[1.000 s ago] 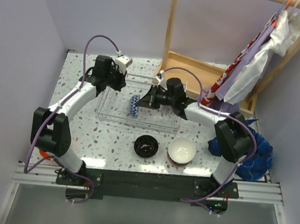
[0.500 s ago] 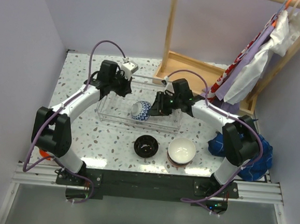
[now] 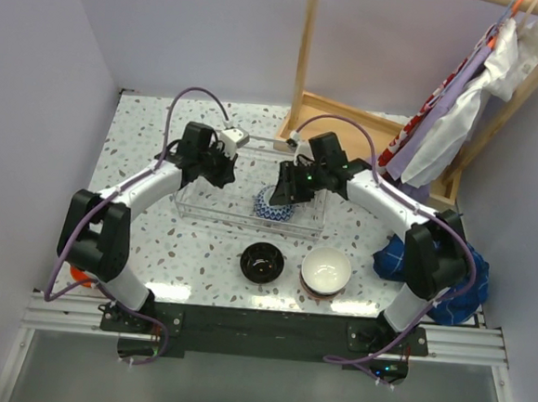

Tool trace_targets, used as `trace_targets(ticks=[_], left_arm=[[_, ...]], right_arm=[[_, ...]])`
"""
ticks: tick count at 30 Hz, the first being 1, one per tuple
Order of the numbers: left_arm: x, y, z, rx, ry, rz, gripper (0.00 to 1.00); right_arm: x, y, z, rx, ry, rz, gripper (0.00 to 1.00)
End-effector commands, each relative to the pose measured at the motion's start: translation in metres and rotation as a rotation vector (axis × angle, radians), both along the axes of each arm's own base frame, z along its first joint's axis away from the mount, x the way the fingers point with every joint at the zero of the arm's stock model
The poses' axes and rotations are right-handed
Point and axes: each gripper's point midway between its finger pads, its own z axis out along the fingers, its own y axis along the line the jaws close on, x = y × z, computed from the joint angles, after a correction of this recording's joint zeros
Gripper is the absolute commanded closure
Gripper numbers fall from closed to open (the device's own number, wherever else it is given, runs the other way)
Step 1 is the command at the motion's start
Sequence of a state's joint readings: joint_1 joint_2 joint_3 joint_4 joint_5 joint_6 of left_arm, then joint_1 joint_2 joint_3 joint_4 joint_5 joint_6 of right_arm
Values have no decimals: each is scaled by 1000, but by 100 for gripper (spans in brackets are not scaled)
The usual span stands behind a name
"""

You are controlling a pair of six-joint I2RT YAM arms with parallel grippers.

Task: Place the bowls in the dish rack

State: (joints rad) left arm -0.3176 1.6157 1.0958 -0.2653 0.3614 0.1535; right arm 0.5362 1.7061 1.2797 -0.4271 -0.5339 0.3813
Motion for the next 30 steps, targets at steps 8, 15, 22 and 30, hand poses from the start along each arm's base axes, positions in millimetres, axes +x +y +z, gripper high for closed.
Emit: trace_targets(ticks=[8,15,22,30], left_arm=[[16,-57,-2,-64,-69,-49,100],[38,-90,-12,-78,-53,-74,100],[8,-122,-16,-69,-26,-166,100],[-33,-147,-25,-69,25,-239,100]], right_arm=[[-10,-41,114,-55,-413,92,55],[-21,-81,118,-99,-474,11,54],[-15,-109,110,-93,-442,-96,54],[-12,-119,113,-112,-477,-112,54]])
